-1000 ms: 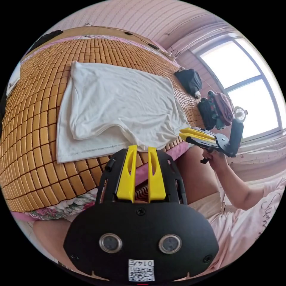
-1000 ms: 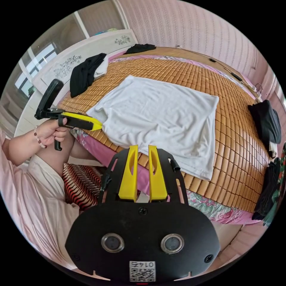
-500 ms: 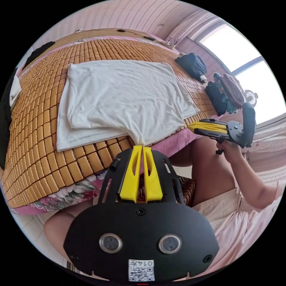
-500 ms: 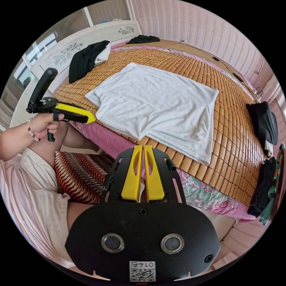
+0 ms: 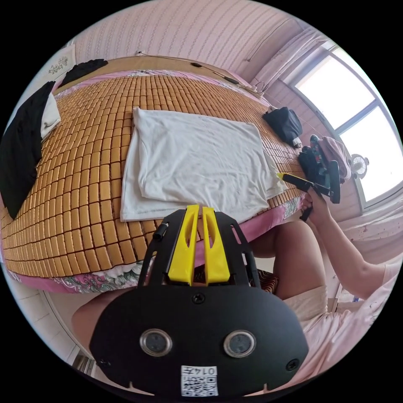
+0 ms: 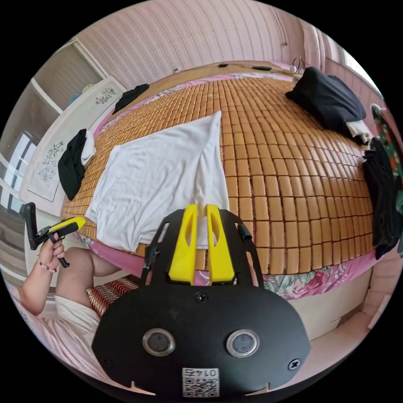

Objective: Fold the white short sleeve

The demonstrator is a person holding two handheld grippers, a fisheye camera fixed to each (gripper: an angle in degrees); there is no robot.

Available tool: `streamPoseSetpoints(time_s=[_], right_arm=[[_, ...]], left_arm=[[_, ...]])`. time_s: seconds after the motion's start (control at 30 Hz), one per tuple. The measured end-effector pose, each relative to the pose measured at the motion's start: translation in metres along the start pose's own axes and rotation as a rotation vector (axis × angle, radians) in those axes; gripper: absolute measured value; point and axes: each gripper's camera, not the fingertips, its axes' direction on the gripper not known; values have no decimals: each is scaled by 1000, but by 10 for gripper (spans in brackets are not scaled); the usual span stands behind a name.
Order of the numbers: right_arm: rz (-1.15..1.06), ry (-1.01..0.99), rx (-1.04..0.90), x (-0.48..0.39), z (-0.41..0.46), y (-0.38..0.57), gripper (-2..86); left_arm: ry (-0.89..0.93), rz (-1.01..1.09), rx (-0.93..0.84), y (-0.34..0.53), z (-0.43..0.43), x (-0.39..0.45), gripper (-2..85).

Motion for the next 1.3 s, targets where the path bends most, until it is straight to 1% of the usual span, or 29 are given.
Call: streamPoseSetpoints(time_s=[0.07, 0.17, 0.23, 0.3, 0.4, 0.5, 0.53, 0.57, 0.6, 0.63, 0.7, 0.77, 0.83, 0.9, 0.97, 1.0, 1.07, 1.1, 1.17, 1.23, 1.3], right_arm=[[-2, -9, 30, -1, -8, 3, 16], [-7, 31, 96, -3, -23, 12, 7], [-10, 33, 71, -2, -16, 12, 5], [-22, 74, -19, -3, 3, 9, 3], [-84, 134, -16, -17, 10, 9, 2], [-165, 212, -31, -36, 16, 8, 2], [-180, 225, -28, -39, 18, 9, 2], [-206, 251, -19, -45, 21, 10, 2], [-232, 284, -19, -52, 24, 11, 2], [-248, 305, -23, -57, 26, 12, 2], [-309, 393, -47, -74, 34, 10, 1], [-322, 415, -57, -80, 38, 8, 0], [-290, 368, -45, -78, 36, 6, -2], [-239, 254, 18, -67, 22, 6, -5], [-217, 225, 113, -63, 7, 11, -6], [-215, 245, 158, -63, 0, 12, -7], [-240, 307, 185, -70, -3, 11, -7], [-257, 350, 170, -75, -1, 6, -7], [-270, 371, 135, -83, 3, -5, -7], [-313, 295, 124, -96, 8, -16, -8], [-387, 131, 106, -120, 20, -36, -9]], left_arm=[[-8, -7, 2, -3, 4, 4, -9], [-9, -2, 10, -4, 9, 12, -9], [-31, 6, 16, -4, 13, 16, -9], [-43, -5, 15, -5, 20, 16, -9], [-33, -42, 26, -11, 30, 14, -10], [-79, -35, 16, -17, 43, 18, -10], [-127, -17, 1, -17, 51, 22, -10], [-215, -1, -32, -16, 61, 25, -10], [-254, 1, -69, -15, 68, 27, -10], [-281, 21, -66, -11, 73, 32, -10], [-299, 42, -60, -5, 76, 37, -10], [-269, 29, -52, 1, 80, 35, -10], [-210, -5, -53, 2, 81, 27, -9], [-173, -57, -45, 3, 80, 20, -9], [-180, -56, 38, 11, 69, 26, -10], [-188, -46, 62, 14, 65, 30, -10], [-211, -3, 106, 24, 54, 45, -10], [-208, 8, 106, 26, 53, 49, -10], [-187, 67, 104, 30, 58, 69, -10], [-178, 131, 90, 29, 69, 89, -10], [-132, 203, 72, 27, 84, 111, -10]])
